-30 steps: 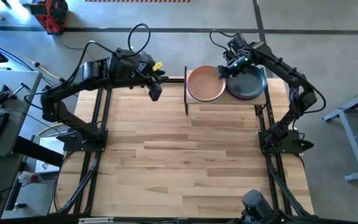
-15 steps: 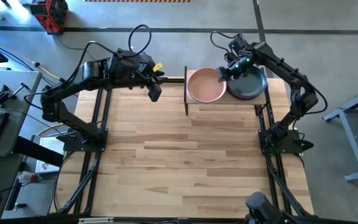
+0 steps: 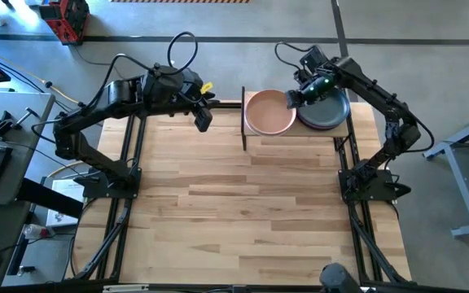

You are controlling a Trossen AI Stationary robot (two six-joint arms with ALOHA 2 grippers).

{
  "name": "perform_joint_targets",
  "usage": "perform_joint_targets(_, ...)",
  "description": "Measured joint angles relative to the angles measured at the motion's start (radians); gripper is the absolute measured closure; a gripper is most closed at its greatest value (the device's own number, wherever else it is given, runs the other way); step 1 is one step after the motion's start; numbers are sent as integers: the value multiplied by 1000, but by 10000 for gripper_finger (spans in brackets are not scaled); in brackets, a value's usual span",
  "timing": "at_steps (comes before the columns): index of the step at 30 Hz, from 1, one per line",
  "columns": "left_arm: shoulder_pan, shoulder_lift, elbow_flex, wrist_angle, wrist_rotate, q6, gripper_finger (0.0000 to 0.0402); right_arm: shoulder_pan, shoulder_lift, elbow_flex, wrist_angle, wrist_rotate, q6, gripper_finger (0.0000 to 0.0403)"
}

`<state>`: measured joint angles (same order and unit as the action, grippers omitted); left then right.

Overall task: Place and stack plates onto a shelf
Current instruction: Return to Home Position

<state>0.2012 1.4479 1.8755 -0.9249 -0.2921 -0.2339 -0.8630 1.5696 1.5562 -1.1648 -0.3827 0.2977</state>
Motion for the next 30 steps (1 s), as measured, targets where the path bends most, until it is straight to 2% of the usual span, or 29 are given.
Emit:
perform_joint_targets(10, 0, 0, 0, 0, -12, -26, 289, 133, 5, 0, -2, 211, 8, 263)
perform_joint_targets(17, 0, 0, 0, 0, -12, -27, 289, 165, 11, 0, -2, 269, 12, 263)
perform_joint_targets(30, 0, 5, -1, 0, -12, -45, 289, 179, 55, 0, -13, 269, -3, 263)
